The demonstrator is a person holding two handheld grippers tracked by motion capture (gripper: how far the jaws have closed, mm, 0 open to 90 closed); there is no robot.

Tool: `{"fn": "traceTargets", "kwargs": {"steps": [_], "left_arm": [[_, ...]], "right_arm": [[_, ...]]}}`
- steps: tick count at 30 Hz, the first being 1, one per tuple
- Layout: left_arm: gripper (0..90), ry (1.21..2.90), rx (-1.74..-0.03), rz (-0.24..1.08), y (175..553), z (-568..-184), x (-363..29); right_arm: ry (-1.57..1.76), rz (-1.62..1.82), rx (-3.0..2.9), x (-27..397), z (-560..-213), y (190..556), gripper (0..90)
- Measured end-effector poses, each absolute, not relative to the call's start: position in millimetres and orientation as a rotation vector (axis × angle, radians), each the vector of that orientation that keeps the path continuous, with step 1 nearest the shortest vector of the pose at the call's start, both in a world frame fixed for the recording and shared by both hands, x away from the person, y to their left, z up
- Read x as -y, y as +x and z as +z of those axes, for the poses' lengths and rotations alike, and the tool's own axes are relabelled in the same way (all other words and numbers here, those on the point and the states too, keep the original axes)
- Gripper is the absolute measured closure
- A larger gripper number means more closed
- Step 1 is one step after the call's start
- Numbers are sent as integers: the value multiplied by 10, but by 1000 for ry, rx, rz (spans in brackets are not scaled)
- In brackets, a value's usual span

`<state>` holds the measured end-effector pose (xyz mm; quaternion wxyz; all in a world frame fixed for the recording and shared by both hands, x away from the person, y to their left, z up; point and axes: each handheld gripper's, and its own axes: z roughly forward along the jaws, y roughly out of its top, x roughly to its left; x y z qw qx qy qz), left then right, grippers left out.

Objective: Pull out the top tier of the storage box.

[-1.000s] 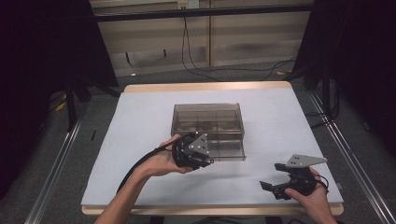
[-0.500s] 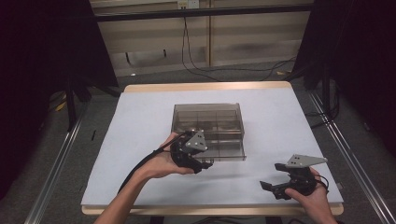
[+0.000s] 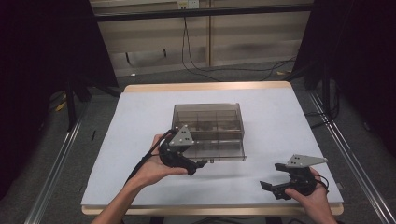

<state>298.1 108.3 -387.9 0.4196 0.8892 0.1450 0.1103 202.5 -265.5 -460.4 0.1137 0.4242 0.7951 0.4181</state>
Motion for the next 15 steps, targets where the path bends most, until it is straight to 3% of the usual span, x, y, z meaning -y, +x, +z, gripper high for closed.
{"fn": "traceTargets", "kwargs": {"steps": [4, 7, 15], "left_arm": [[99, 2199, -393, 309, 2938, -3887, -1201], [163, 2176, -422, 342, 2883, -3914, -1325], [124, 2065, -617, 413, 2653, -4018, -1758]], "right_arm": [[1244, 1227, -2330, 2654, -4606, 2032, 89], [1240, 1227, -2333, 2652, -4603, 2026, 89], [1244, 1222, -2332, 2652, -4602, 2018, 89]]}}
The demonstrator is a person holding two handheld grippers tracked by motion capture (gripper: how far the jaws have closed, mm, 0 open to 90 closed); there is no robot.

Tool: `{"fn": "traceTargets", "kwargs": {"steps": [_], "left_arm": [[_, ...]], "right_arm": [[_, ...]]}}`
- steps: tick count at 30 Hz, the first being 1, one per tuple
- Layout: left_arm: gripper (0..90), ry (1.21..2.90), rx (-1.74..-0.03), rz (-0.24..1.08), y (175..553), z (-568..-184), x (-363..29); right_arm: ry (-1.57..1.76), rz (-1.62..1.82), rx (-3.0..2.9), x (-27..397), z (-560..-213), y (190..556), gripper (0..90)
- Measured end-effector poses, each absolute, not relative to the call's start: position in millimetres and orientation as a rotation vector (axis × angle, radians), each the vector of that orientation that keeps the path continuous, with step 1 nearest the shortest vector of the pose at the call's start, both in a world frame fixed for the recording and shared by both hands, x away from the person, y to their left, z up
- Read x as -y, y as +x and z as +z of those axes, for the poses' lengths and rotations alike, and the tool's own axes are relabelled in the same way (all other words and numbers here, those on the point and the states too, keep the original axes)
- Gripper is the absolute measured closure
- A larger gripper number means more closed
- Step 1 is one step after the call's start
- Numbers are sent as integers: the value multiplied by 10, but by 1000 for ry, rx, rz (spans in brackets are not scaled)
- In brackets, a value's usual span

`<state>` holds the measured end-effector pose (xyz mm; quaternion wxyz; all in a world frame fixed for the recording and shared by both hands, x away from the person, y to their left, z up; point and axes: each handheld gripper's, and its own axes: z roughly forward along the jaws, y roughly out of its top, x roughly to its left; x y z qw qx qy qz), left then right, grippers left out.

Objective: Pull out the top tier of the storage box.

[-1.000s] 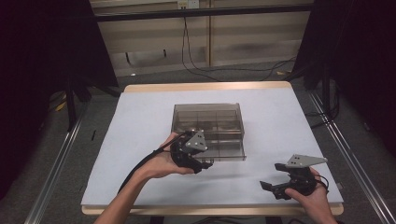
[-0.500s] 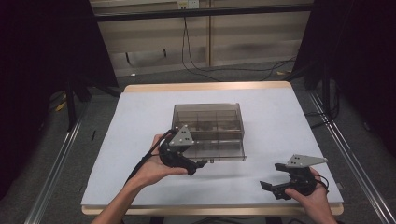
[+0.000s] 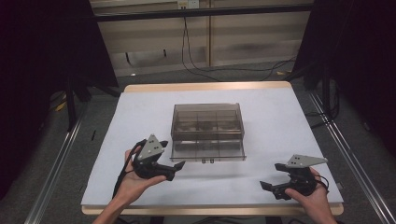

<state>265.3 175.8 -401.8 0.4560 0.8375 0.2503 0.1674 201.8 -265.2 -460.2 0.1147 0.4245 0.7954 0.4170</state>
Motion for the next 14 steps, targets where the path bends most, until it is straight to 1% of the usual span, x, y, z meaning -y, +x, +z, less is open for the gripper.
{"fn": "traceTargets", "kwargs": {"steps": [1, 2, 6, 9, 10, 12, 13, 14], "left_arm": [[126, 2065, -617, 413, 2653, -4018, -1758], [130, 2039, -651, 432, 2590, -4077, -1849], [178, 2017, -697, 398, 2514, -4236, -1977], [272, 2001, -706, 394, 2480, -4247, -2020], [322, 1954, -729, 372, 2458, -4216, -2034], [426, 1945, -694, 384, 2417, -4190, -2006], [495, 1945, -694, 384, 2417, -4190, -2006], [495, 1948, -674, 370, 2399, -4188, -1985]], "right_arm": [[1242, 1221, -2331, 2653, -4601, 2015, 89], [1243, 1222, -2329, 2654, -4600, 2013, 90], [1239, 1223, -2332, 2647, -4602, 2017, 89], [1237, 1224, -2333, 2646, -4599, 2014, 89], [1235, 1225, -2333, 2651, -4603, 2021, 89], [1231, 1228, -2334, 2652, -4603, 2025, 90], [1231, 1228, -2334, 2652, -4603, 2025, 90], [1230, 1229, -2335, 2651, -4603, 2022, 89]]}}
